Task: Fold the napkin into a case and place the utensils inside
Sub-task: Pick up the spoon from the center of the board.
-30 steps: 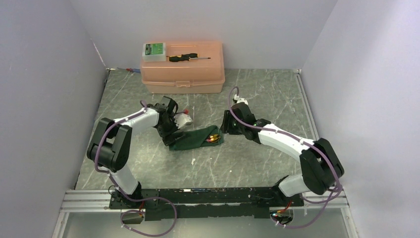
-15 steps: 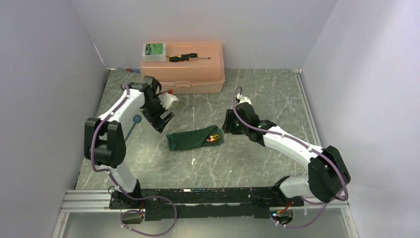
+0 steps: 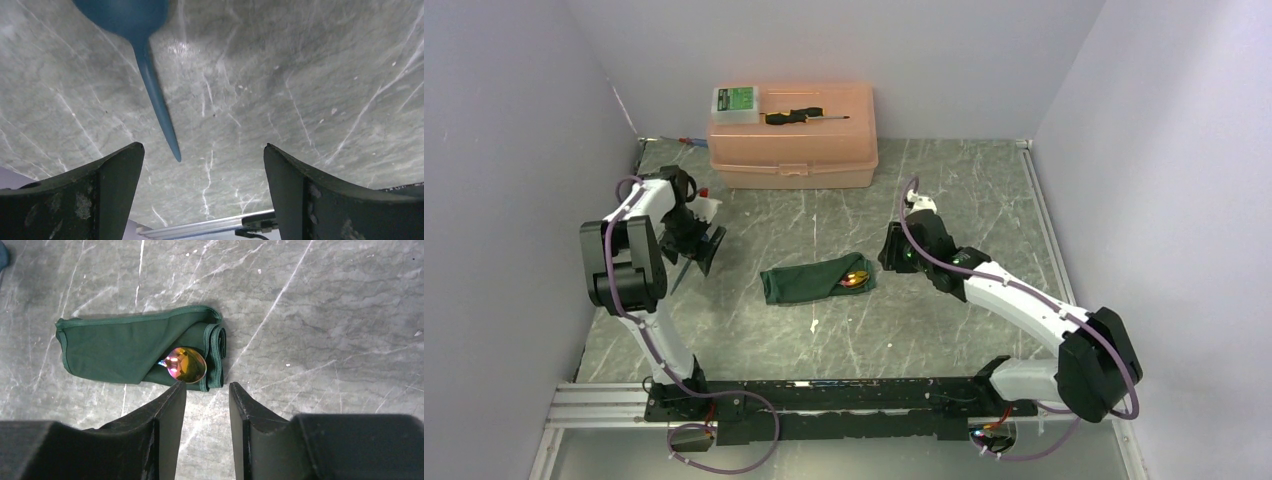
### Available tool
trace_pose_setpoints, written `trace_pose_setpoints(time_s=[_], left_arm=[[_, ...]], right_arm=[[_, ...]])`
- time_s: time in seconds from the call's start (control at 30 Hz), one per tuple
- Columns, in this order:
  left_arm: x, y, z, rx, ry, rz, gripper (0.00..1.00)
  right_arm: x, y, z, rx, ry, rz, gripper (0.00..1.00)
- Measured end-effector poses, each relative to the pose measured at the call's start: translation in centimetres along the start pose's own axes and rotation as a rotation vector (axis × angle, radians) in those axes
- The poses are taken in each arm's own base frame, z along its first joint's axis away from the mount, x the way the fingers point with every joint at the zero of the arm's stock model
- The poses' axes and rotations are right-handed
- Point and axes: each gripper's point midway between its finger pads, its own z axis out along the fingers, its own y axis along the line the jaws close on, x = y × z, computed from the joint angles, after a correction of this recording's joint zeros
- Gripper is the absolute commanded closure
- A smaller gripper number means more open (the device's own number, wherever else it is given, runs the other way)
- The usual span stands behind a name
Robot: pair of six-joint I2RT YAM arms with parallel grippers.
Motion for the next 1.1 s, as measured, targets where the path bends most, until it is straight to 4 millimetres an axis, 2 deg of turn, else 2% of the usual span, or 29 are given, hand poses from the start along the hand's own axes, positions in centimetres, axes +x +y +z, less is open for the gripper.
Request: trace_pose_setpoints(time_s=[0.2, 0.3, 0.73, 0.77, 0.8, 0.9, 0.93, 1.1], left_arm=[[-1.5, 0.4, 1.7, -0.027, -0.036, 0.006, 0.05], [-1.3, 0.8, 3.2, -0.048, -0.029, 0.007, 0.17], [-1.1, 0.8, 3.4, -0.084, -0.056, 0.020, 0.23], [-1.1, 0.7, 3.4, -0.087, -0.058, 0.023, 0.28], [-1.1, 0.7, 3.4, -0.092, -0.063, 0.028, 0.41], [-1.1, 0.0, 3.4, -0.096, -0.087, 0.033, 0.93], [-1.2, -0.3, 3.5, -0.095, -0.094, 0.038, 0.97], [-1.3, -0.8, 3.5, -0.126, -0.102, 0.075, 0.97]], right_arm=[[-0.2, 0.1, -0.5, -0.011, -0.016, 0.002, 0.69], [-0.4, 0.2, -0.7, -0.021, -0.031, 0.005, 0.74], [-0.4, 0.8, -0.5, -0.049, -0.030, 0.010, 0.85], [-0.3, 0.7, -0.4, -0.048, -0.027, 0.009, 0.85], [-0.2, 0.7, -0.3, -0.048, -0.022, 0.009, 0.85], [0.0, 0.7, -0.2, -0.045, -0.014, 0.008, 0.85], [0.0, 0.7, -0.1, -0.045, -0.014, 0.008, 0.85], [-0.1, 0.8, -0.1, -0.046, -0.015, 0.012, 0.86]])
